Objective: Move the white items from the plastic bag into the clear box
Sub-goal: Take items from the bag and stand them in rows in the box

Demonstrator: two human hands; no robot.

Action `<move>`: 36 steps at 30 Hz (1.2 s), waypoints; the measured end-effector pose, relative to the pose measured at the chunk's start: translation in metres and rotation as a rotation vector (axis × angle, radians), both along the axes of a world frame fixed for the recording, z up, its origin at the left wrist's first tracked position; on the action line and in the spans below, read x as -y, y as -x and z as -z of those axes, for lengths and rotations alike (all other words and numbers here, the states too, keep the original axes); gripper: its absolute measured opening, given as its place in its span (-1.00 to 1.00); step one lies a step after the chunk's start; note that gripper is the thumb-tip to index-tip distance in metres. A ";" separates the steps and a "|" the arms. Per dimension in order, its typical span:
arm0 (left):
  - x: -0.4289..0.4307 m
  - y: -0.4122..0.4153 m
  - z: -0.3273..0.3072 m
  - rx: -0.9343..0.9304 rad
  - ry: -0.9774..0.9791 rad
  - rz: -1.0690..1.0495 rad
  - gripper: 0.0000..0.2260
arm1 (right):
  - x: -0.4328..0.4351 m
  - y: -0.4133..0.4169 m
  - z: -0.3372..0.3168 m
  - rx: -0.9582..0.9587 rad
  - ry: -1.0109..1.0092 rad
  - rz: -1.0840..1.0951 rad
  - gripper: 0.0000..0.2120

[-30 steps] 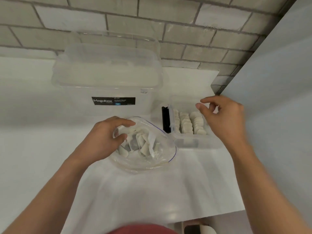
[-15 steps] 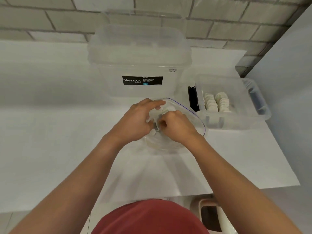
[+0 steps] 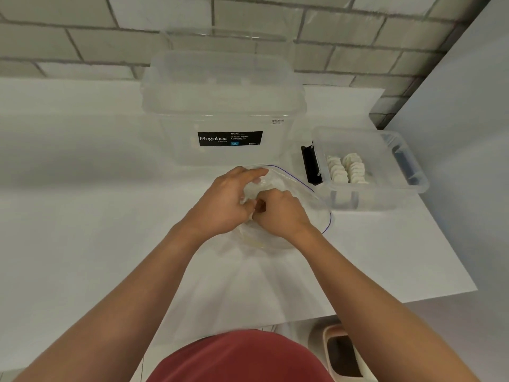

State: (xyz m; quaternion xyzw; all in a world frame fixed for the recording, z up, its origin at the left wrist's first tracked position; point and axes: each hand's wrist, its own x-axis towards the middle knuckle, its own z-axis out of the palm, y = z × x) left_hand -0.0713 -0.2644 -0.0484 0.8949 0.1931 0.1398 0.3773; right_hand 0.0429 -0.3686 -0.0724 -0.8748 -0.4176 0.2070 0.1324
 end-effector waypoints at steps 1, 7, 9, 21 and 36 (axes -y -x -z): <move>-0.001 0.000 -0.001 0.001 0.005 -0.002 -0.44 | 0.003 0.000 -0.005 0.025 -0.030 -0.015 -0.92; -0.008 0.003 -0.010 -0.028 0.061 0.005 -0.58 | 0.029 -0.016 -0.047 0.102 -0.195 -0.152 -0.77; -0.009 0.004 -0.012 -0.072 0.073 0.015 -0.59 | 0.035 -0.024 -0.061 0.068 -0.231 -0.190 -0.80; 0.001 -0.003 -0.012 -0.052 0.111 0.013 -0.95 | 0.040 -0.040 -0.091 0.001 -0.303 -0.215 -0.84; 0.012 -0.018 -0.015 0.044 0.202 -0.215 -0.79 | 0.129 -0.202 -0.135 0.503 -0.305 0.134 -0.93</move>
